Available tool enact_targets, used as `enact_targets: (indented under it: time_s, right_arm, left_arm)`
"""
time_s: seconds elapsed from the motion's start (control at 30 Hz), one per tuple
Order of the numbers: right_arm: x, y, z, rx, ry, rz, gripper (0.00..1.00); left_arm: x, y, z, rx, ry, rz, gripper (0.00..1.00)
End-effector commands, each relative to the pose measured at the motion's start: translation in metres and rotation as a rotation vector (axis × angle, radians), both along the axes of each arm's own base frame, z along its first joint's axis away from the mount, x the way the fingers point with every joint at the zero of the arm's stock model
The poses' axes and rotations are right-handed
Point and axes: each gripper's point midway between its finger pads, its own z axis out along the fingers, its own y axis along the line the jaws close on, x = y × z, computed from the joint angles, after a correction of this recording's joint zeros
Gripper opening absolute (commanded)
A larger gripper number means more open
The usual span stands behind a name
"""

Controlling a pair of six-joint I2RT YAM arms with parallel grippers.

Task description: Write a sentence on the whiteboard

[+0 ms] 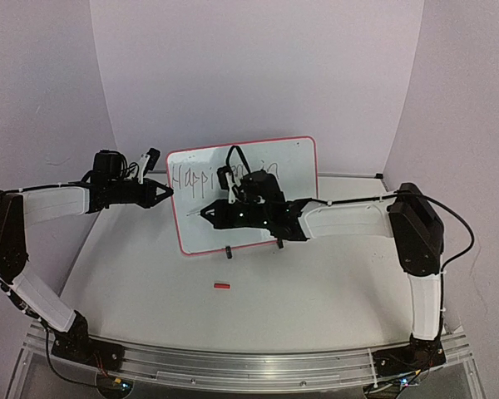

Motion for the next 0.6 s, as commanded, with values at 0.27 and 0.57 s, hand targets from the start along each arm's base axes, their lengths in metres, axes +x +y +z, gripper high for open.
enact_targets:
  time_s: [0.27,0.57]
  right_arm:
    - [0.028,0.012,0.000,0.003,-0.051,-0.086,0.00]
    - [0.025,0.007,-0.028,-0.067,-0.018,-0.085,0.00]
  left_arm:
    - [0.002,0.004,0.013,0.034,-0.070,0.013,0.00]
    - [0.002,0.004,0.013,0.034,-0.072,0.013,0.00]
